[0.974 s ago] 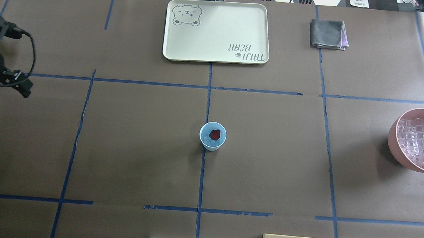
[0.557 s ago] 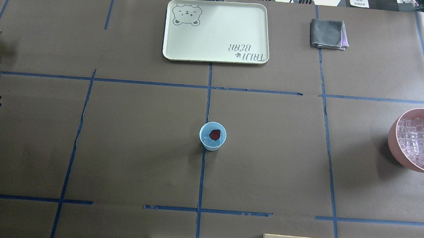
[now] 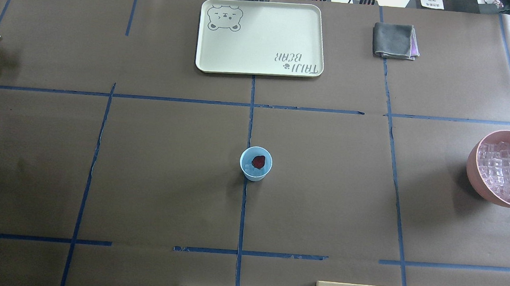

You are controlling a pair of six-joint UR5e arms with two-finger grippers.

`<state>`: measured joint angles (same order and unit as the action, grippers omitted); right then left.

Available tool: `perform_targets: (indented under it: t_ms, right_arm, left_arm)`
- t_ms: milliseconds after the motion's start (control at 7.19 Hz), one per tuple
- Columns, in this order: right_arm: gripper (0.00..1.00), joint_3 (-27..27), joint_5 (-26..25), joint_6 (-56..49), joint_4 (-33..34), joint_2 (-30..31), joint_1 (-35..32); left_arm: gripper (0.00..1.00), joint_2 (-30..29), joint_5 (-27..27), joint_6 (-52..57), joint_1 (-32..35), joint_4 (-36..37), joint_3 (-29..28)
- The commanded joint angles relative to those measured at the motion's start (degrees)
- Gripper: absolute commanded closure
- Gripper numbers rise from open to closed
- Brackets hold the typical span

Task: Mash ice and strawberries in cup
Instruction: 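Lower the left gripper onto the stainless-steel rod and grasp it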

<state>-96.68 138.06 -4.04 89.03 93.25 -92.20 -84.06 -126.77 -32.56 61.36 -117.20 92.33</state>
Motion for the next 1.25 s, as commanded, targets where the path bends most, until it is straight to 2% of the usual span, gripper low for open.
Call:
perform_targets:
  t_ms: [0, 278, 696, 1113]
  right_arm:
    - [0.01, 0.0, -0.1, 0.0, 0.0, 0.0, 0.0]
    - [0.01, 0.1, -0.1, 0.0, 0.0, 0.0, 0.0]
    - [0.01, 0.1, -0.1, 0.0, 0.0, 0.0, 0.0]
    - [0.01, 0.1, -0.1, 0.0, 0.0, -0.2, 0.0]
  left_arm:
    - [0.00, -3.0, 0.0, -6.9, -0.4, -8.4, -6.8]
    - [0.00, -4.8, 0.1, -9.3, -0.5, -8.4, -7.3]
    - [0.00, -4.8, 0.2, -8.5, -0.4, -8.5, -9.8]
    - [0.00, -4.2, 0.1, -8.6, -0.4, -8.6, -9.8]
